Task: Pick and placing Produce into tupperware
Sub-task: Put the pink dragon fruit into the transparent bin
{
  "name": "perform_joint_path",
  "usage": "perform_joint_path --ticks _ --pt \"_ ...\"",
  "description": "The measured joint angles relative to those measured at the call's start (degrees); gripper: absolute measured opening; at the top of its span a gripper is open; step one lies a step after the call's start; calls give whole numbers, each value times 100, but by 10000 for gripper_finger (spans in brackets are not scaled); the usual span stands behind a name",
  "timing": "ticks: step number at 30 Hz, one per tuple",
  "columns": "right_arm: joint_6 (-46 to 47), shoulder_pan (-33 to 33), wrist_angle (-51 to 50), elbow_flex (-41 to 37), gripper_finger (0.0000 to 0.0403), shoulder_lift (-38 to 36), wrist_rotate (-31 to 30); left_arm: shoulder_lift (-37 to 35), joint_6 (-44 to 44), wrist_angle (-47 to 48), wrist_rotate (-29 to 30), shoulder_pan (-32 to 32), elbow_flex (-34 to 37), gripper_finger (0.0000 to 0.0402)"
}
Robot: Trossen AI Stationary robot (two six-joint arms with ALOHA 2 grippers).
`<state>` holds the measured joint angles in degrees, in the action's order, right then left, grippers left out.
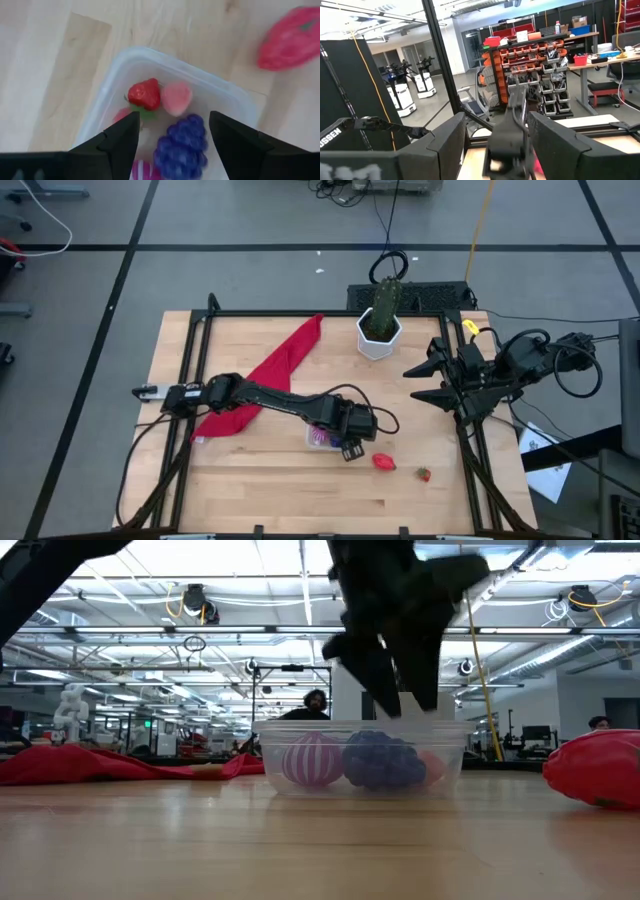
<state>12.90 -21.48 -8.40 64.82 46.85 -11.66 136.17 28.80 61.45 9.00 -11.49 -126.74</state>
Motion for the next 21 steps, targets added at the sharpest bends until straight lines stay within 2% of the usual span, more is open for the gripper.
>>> perform_joint_path --ticks 5,11,14,21 --pt "143 -1 0 0 208 0 -2 -475 -51 74 20 -273 -9 248" --pt "143 0 -1 1 208 -2 -1 -626 -370 -832 -44 -871 -9 250" --pt "145 0 -56 0 208 -2 56 -624 -434 -870 -195 -1127 -9 249" --pt "143 -1 -436 2 208 11 1587 -619 127 -272 -166 -1769 -9 252"
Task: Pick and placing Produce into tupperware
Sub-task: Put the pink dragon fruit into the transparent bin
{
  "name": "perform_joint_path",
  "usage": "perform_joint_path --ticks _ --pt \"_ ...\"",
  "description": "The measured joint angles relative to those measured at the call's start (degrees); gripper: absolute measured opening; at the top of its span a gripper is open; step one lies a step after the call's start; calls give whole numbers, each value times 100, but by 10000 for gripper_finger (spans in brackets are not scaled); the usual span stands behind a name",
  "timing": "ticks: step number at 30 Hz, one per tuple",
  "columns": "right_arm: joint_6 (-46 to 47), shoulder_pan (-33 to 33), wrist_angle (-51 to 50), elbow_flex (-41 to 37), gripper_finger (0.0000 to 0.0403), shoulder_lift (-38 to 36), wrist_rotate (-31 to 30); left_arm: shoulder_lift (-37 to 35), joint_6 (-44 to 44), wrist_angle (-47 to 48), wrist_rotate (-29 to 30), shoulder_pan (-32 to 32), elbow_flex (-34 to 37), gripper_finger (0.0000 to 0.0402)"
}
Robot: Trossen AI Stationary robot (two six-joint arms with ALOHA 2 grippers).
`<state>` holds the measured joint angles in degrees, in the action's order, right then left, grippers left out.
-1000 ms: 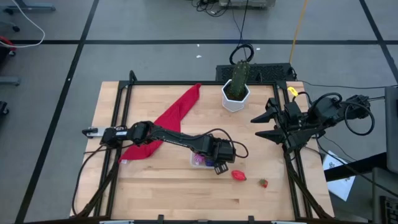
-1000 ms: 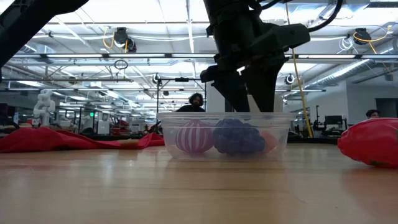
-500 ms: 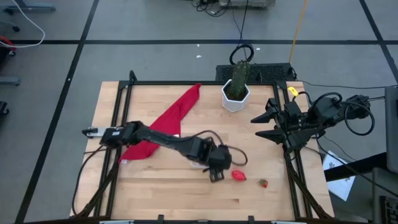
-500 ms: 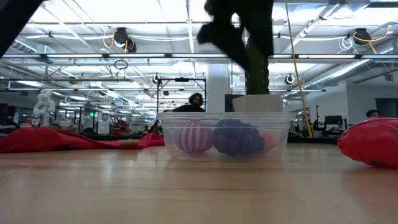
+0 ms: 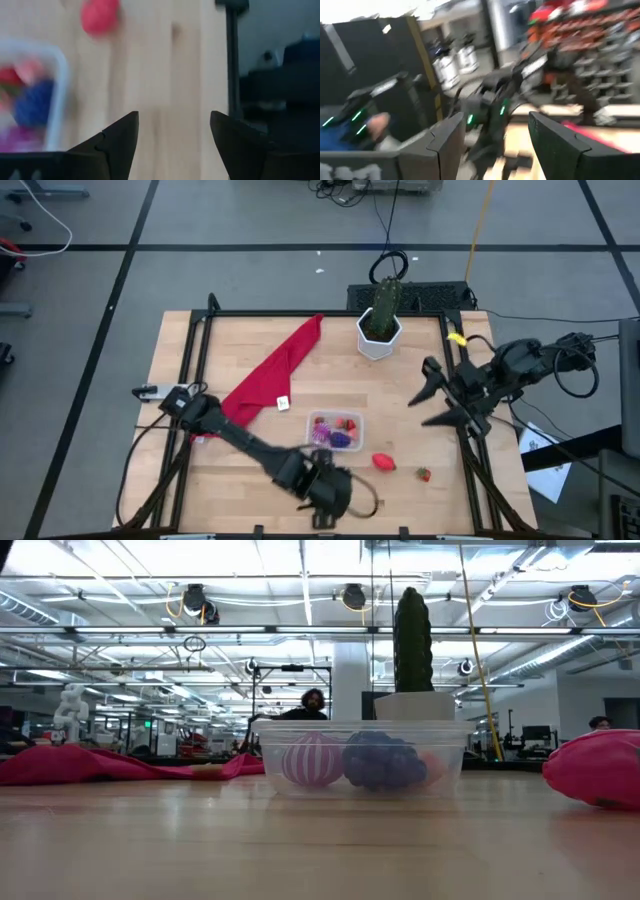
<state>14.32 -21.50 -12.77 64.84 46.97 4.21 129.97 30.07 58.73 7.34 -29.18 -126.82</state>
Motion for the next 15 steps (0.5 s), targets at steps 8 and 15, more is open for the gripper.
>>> perform_joint_path --ticks 8,15 --pt "-86 -168 -385 -201 208 231 843 2 1501 1549 729 -681 0 253" --pt "-237 -570 -386 -688 208 454 748 4 3257 3003 1498 -1155 2 253"
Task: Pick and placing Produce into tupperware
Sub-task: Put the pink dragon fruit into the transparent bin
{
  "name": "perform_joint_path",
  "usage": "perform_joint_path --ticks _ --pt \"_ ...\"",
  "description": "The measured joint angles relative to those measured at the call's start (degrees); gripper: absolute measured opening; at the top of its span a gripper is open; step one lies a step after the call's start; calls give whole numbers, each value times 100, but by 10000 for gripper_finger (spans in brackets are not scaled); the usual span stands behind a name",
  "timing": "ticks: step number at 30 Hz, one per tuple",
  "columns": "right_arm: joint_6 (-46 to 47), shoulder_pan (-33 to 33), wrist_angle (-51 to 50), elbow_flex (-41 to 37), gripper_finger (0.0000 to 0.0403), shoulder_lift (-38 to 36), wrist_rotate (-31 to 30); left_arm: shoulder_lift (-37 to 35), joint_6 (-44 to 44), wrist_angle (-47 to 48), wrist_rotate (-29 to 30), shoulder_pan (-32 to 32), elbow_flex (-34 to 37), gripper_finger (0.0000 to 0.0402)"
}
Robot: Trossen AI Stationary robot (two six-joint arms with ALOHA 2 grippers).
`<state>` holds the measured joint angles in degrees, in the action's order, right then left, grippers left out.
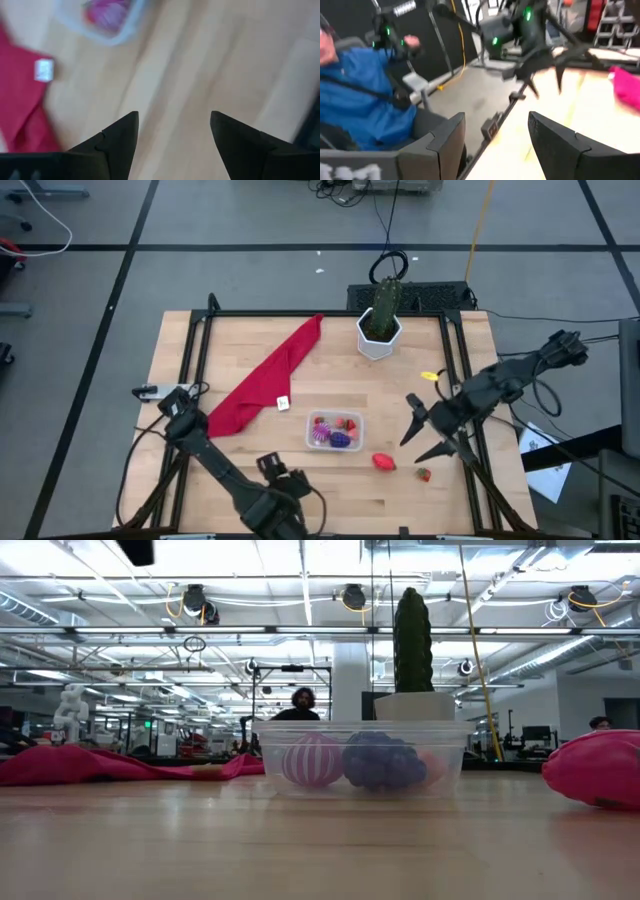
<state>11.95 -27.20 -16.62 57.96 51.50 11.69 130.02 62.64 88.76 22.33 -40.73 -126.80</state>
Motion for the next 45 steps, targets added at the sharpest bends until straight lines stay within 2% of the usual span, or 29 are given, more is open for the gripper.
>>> perform_joint_path --ticks 4,8,14,19,23,27,29,39,45 --pt "-69 -195 -1 -303 208 89 -499 0 365 117 177 -185 2 253" --pt "39 -301 -499 -505 208 261 -1382 0 608 119 175 -298 36 253" --pt "904 -293 -1657 -567 208 712 -2687 0 1045 126 171 -296 369 253" --pt "1761 -293 -2481 -567 208 1075 -3564 1 1380 126 -154 -266 794 253" --pt "2044 -246 -2905 -567 208 1278 -3470 7 1560 130 -301 -244 1044 253" --pt "1972 -243 -3029 -567 208 1320 -2847 7 1644 123 -310 -247 1151 253" --pt "1901 -256 -3004 -567 208 1322 -2746 9 1660 124 -305 -247 1183 253" --pt "1963 -254 -1877 -567 208 1323 -2679 7 1678 125 -277 -250 1187 253" --pt "1439 -269 -1761 -697 208 1320 -2641 8 1678 126 -275 -250 1187 253"
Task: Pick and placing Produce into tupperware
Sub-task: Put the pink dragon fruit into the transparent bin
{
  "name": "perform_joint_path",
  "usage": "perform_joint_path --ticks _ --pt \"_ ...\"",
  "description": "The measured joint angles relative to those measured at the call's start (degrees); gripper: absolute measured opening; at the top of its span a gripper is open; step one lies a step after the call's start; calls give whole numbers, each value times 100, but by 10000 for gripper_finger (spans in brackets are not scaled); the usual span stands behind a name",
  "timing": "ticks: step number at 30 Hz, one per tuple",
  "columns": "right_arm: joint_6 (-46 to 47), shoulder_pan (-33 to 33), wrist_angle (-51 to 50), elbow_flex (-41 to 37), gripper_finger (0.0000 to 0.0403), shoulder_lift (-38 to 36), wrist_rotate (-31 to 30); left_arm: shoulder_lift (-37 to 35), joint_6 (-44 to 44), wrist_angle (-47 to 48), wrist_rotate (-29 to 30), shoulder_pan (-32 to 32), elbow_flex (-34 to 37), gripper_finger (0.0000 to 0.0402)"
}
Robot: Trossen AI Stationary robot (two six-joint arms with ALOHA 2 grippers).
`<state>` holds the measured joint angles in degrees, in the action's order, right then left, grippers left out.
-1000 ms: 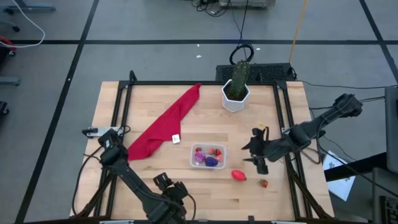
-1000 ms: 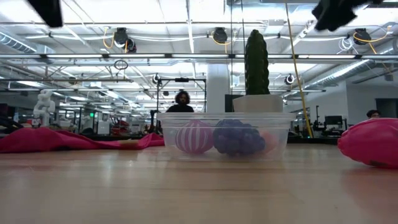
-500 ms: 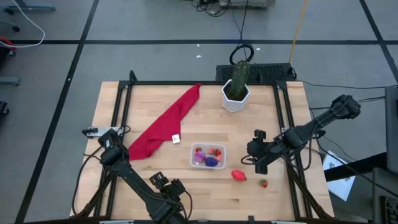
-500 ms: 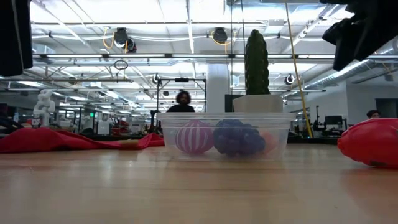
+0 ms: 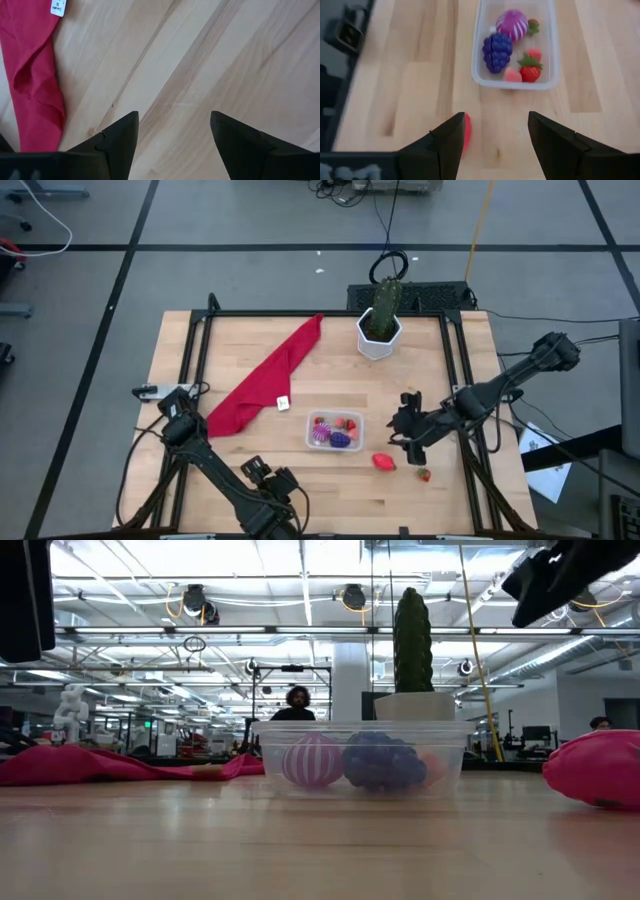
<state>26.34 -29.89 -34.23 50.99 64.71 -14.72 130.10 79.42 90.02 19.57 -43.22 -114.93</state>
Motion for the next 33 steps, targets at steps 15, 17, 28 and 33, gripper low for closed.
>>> perform_joint_path --ticks 15,17,28,33 --pt "-126 20 3009 -1696 208 -24 7 0 24 -1 4 0 0 253" --pt "-376 20 3130 -1781 208 -22 7 -1 22 -4 4 2 0 253" --pt "-1088 -97 3775 -1793 208 -455 1634 -1 26 -7 5 2 0 253" --pt "-1005 -283 4423 -1793 208 -535 1637 -1 28 -6 7 2 2 253"
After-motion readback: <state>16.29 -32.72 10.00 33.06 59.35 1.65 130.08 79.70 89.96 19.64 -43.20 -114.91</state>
